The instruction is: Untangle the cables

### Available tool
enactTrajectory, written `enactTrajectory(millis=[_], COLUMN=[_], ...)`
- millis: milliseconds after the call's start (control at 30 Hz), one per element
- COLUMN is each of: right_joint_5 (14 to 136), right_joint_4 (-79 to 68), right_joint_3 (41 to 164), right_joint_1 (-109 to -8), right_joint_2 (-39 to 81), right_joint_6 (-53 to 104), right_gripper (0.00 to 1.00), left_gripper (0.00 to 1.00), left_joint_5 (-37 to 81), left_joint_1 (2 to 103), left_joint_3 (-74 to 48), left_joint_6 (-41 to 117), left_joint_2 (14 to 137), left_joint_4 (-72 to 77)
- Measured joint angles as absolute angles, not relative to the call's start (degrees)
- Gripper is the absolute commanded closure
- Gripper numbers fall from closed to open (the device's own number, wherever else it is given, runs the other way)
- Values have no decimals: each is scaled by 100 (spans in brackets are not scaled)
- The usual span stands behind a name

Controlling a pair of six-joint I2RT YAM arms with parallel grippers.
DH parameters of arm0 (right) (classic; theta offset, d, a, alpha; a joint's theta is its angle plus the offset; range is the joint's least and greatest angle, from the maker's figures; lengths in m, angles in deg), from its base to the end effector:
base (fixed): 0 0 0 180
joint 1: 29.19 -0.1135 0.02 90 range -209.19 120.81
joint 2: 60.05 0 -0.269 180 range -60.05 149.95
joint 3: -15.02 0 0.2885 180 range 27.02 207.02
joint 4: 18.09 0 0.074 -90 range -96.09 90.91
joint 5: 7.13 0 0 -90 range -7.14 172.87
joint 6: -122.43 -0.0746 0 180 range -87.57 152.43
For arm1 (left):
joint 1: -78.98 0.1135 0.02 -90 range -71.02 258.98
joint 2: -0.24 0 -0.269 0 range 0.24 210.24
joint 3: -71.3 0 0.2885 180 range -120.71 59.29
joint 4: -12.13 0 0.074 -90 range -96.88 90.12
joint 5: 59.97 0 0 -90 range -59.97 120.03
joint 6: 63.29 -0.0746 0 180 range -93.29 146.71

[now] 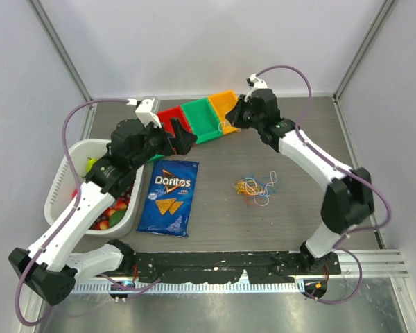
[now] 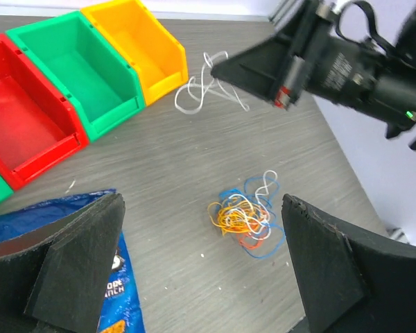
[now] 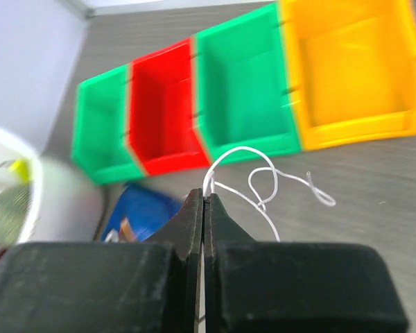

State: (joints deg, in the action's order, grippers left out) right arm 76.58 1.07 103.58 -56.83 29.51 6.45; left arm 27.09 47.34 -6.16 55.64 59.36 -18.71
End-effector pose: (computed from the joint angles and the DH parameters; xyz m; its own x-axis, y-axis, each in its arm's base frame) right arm 0.3908 0.2139 0.3264 -0.5164 0.2211 -0.8273 -0.3627 0.8187 0.4452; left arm 0.2541 -0.1610 0.4030 -0.4353 -0.2992 -0.8491 0.4067 0.7761 -0.4820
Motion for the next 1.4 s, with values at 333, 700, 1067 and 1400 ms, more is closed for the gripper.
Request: enactTrajectory(millis=[333, 700, 1067, 1400], right_joint_5=[7962, 7859, 8377, 8884], right_joint_4=[-7, -66, 946, 1820], right_joint_3=[12205, 14187, 15831, 14351], right_joint_1=[-4730, -4643, -4944, -5019], right_joint_2=[5866, 7447, 8411, 7101], right_joint_6=[199, -63, 284, 898], right_gripper=[99, 99, 47, 48], left_gripper=[0, 0, 0, 0], left_joint_5=[2849, 2827, 2808, 2744], left_joint_1=[4736, 4739, 4739, 4739], left_joint_3=[-1057, -504, -428, -419], left_joint_6=[5247, 4812, 4657, 4611], left_joint_2=[7000, 6875, 6786, 6792], left_joint_4=[-1685, -1298, -1254, -1250])
